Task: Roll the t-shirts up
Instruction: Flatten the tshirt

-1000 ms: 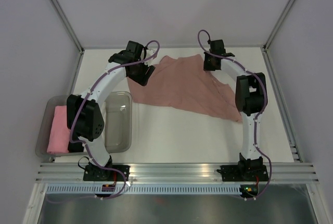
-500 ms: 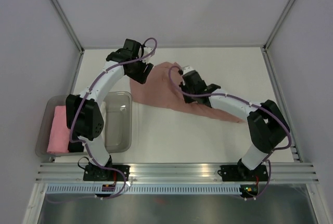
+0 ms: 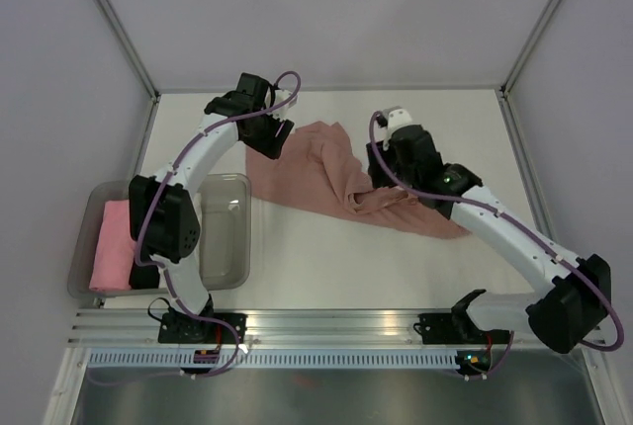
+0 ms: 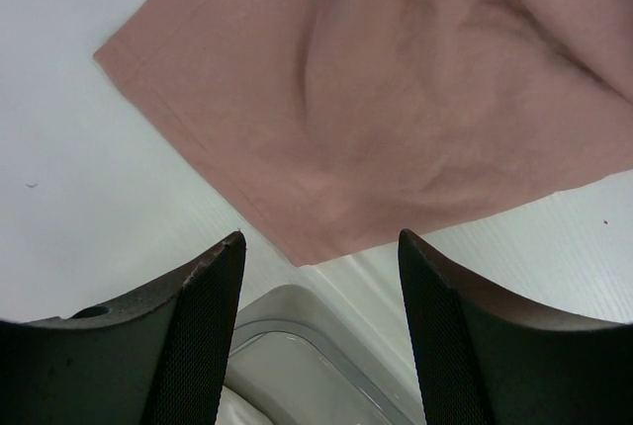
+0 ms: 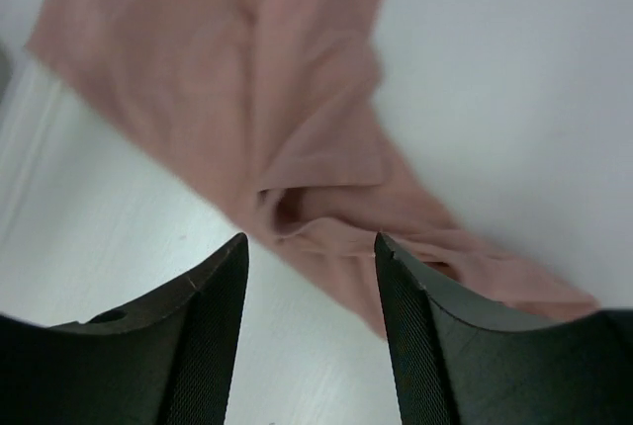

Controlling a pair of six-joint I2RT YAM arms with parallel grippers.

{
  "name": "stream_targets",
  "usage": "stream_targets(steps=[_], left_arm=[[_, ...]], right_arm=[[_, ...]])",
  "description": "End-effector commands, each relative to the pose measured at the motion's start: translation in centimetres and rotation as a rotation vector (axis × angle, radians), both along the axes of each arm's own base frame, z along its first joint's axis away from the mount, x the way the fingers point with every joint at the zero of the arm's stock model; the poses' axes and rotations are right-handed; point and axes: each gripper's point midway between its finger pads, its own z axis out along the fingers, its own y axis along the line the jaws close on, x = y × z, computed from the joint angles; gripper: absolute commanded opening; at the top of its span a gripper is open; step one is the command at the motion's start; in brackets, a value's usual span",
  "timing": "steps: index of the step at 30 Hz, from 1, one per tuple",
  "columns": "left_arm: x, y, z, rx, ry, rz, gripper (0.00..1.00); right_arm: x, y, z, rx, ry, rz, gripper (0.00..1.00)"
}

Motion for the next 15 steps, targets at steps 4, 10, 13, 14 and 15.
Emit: stream_targets(steps=[4, 10, 13, 14, 15], left_arm=[[0.4, -0.4, 2.1, -0.037, -0.042, 0.0, 0.69], [0.4, -0.6, 2.2, -0.038, -0.044, -0.009, 0.69], [0.2, -0.7, 2.4, -0.043, -0.047, -0.023, 0.69], [0.3, -0.7, 2.5, -0.044, -0.05, -0.026, 0.69], [0.3, -0.6, 2.5, -0.042, -0.051, -0.029, 0.69]], right_arm=[[-0.1, -14.2, -5.3, -0.356, 0.32, -0.32, 0.63], [1.2, -17.8, -4.8, -0.486, 0.215, -0.216, 0.69], [2.0, -16.3, -3.1, -0.433, 0.046, 0.002, 0.74], [2.1, -16.4, -3.3, -0.43, 0.023, 0.044, 0.75], [2.4, -17.6, -4.0, -0.456, 0.032, 0.052, 0.75]])
